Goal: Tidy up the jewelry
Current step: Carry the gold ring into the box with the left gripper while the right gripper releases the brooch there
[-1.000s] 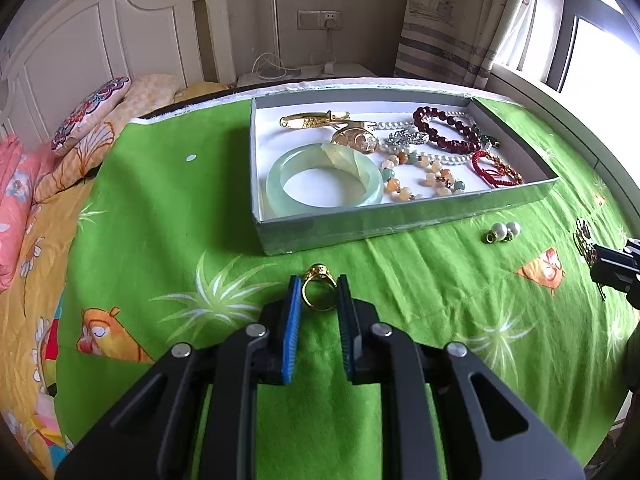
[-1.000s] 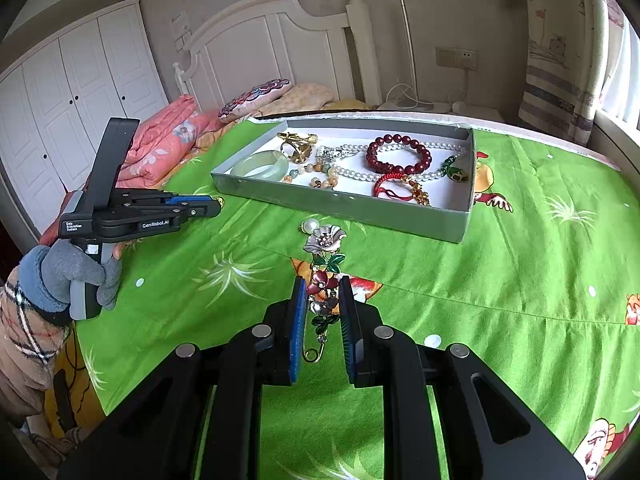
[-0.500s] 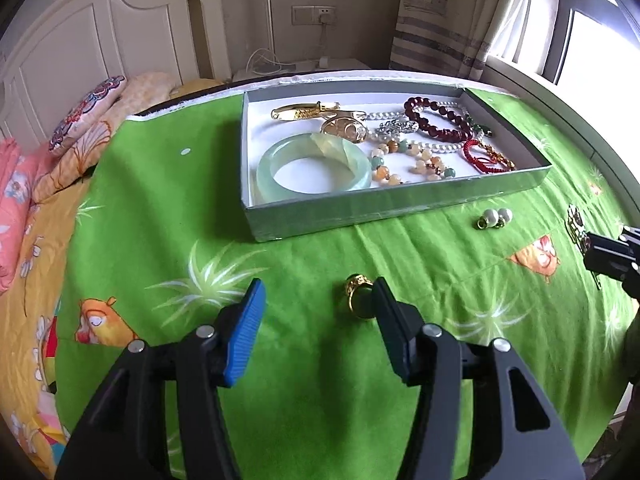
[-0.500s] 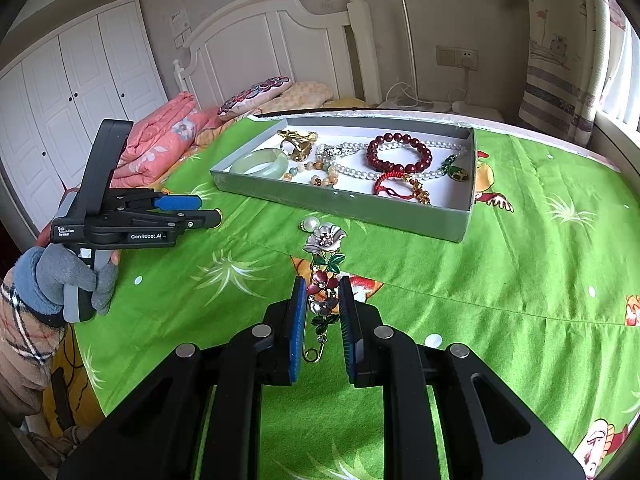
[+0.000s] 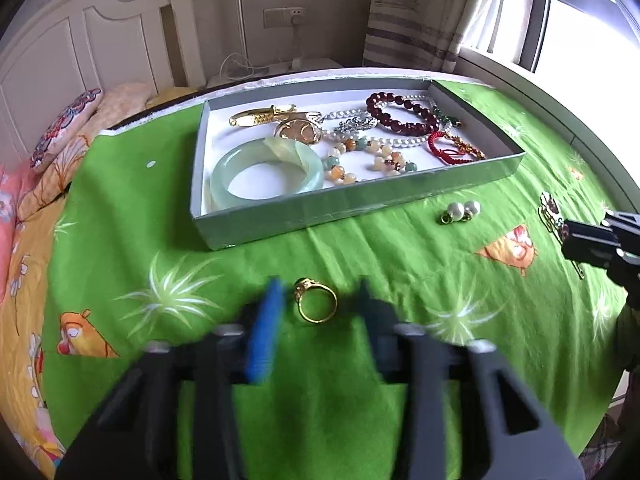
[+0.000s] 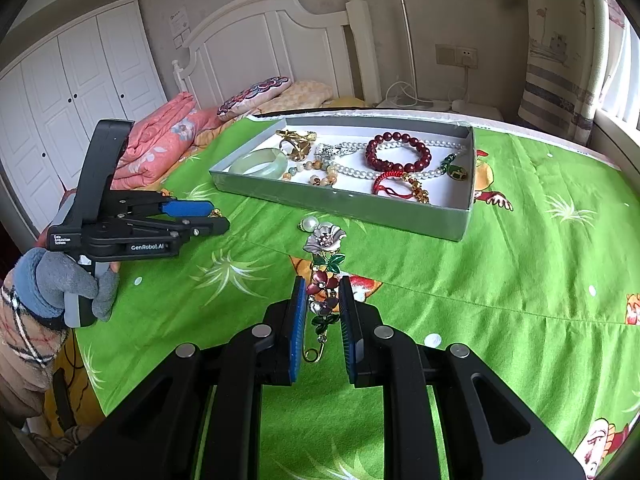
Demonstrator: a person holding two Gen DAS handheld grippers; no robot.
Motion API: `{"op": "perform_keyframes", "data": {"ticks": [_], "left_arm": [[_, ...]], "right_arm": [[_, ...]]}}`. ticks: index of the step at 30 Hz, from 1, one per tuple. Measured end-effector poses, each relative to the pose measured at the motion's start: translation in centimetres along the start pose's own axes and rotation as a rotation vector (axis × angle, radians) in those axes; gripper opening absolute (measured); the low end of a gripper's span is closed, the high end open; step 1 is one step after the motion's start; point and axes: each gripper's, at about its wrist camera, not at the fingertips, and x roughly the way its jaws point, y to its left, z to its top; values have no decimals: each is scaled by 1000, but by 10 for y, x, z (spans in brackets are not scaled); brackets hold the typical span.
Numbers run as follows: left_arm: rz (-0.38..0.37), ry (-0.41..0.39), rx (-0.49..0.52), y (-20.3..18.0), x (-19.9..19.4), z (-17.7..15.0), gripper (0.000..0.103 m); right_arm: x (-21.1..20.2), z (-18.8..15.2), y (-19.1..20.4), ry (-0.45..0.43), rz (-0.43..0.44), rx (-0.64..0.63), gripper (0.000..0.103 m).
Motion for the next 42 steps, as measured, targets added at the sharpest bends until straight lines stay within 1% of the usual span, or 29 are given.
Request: {"op": "perform_keyframes", "data": {"ticks": [6,11,15,19,25,27,30,35,37,42], "left_arm": [[18,-12,22,-2,-5,-5,21],[29,-32,46,-7,-13,-7,21],[23,-47,57,-11,-20,-5,21],[9,-67,57,-13,-26,4,21],[-7,-97,68,-20,-28,32,21],[-14,-101,69,-21,-25,42,21],[-33,-106,57,-20,-15,68,21],[-56,-98,33,-16,10,112,21],[-51,-83,40,-17,24,130,21],[-50,-39,30,-10,57,159,21]], "right_arm": [[0,0,0,-2,-2,0,17],[-4,0,-1,-24,5,2,17],[-6,-1,-3,-31,8,6,17],[-6,4,-2,-30,7,-8,17],[-5,33,1,-48,-3,-53,17],[1,44,0,-43,-9,-63,17],[17,60,-6,-29,0,-51,17],[51,84,-14,8,15,-27,17],[64,92,-16,24,5,-30,17],[94,106,-19,73,-25,-53,17]]}}
